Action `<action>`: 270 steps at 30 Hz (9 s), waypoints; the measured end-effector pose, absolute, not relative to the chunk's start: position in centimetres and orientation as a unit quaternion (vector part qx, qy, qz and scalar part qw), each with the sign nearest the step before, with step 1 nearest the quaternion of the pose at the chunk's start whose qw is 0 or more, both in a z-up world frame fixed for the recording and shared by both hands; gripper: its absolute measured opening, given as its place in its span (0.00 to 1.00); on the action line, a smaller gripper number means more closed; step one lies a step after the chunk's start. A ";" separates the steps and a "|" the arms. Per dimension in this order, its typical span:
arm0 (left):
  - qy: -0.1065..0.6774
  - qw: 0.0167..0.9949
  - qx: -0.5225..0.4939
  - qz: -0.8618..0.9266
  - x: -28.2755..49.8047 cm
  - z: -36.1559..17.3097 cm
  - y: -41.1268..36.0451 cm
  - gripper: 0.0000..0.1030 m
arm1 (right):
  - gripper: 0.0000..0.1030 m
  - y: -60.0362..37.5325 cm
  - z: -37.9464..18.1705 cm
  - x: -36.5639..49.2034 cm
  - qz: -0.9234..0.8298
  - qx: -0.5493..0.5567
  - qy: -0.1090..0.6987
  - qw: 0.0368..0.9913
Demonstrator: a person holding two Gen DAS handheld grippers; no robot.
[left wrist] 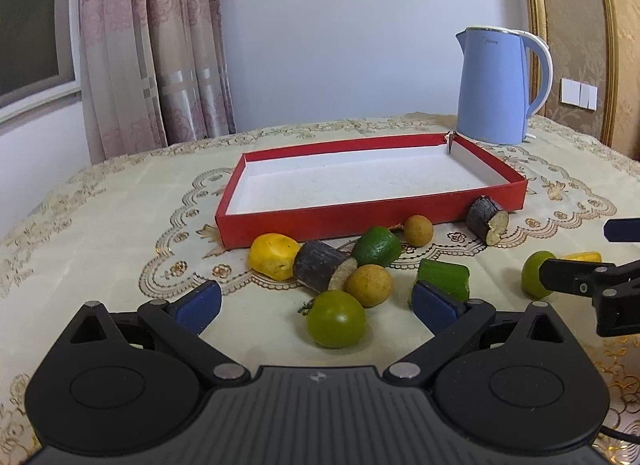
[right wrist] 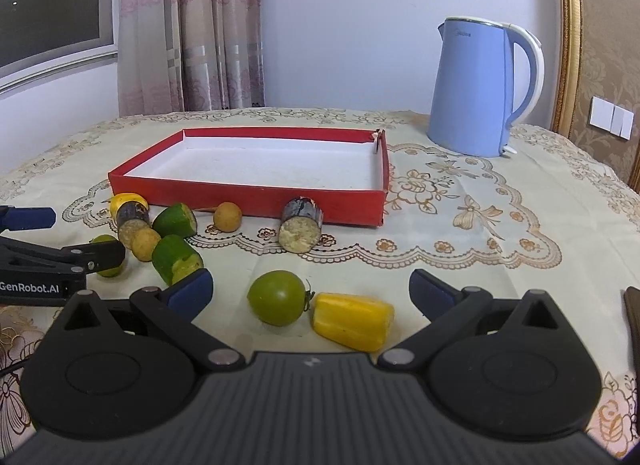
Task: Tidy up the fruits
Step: 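Move the left gripper to the round green lime and close on it, then lift the lime with the left gripper while the right gripper grasps the yellow pepper piece, then carry the lime into the red tray and open the left gripper while the right lifts the pepper, then lower the yellow pepper into the tray and open the right gripper while the left withdraws, then move the right gripper to another green lime and close on it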
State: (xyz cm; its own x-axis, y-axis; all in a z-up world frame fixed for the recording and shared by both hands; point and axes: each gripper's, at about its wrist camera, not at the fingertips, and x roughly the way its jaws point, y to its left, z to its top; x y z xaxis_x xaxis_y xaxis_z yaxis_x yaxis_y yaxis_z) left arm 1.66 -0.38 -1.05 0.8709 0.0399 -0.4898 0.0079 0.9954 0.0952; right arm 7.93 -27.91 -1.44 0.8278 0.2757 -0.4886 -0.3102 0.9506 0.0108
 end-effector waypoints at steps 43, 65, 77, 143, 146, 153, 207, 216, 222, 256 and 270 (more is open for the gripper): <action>0.289 0.956 0.028 -0.043 3.0 -1.6 0.3 0.34 | 0.70 -30.9 -2.3 8.5 0.193 -0.069 0.267 0.942; 0.284 0.958 0.020 -0.041 3.0 -1.5 0.8 0.34 | 0.57 -31.1 -2.6 9.1 0.178 -0.094 0.279 0.939; 0.283 0.958 0.017 -0.047 3.0 -1.5 0.8 0.34 | 0.46 -29.5 -3.2 9.8 0.178 -0.110 0.291 0.933; 0.308 0.947 0.076 0.052 23.6 0.2 -0.6 0.35 | 0.45 -30.5 0.2 11.2 0.210 -0.084 0.225 0.948; 0.315 0.944 0.075 0.060 24.6 -0.1 -0.3 0.35 | 0.45 -30.4 0.1 11.3 0.212 -0.082 0.227 0.947; 0.324 0.940 0.072 0.076 25.9 -0.4 0.2 0.36 | 0.45 -30.4 0.1 11.4 0.212 -0.081 0.228 0.947; 0.269 0.956 -0.020 0.112 16.2 0.8 4.0 0.87 | 0.45 -23.5 3.8 25.5 0.210 -0.086 0.216 0.950; 0.257 0.960 -0.018 0.113 15.9 1.1 4.0 0.95 | 0.45 -22.6 2.5 29.9 0.191 -0.086 0.256 0.944; 0.258 0.959 -0.028 0.112 16.0 1.2 4.3 0.96 | 0.45 -22.4 1.0 31.9 0.172 -0.094 0.281 0.940; 0.251 0.965 -0.063 0.050 4.8 1.2 5.0 1.00 | 1.00 -28.4 1.8 11.8 0.100 -0.098 0.210 0.968; 0.262 0.964 -0.024 0.044 3.6 -0.1 3.2 1.00 | 1.00 -29.3 -0.2 9.0 0.195 -0.079 0.224 0.952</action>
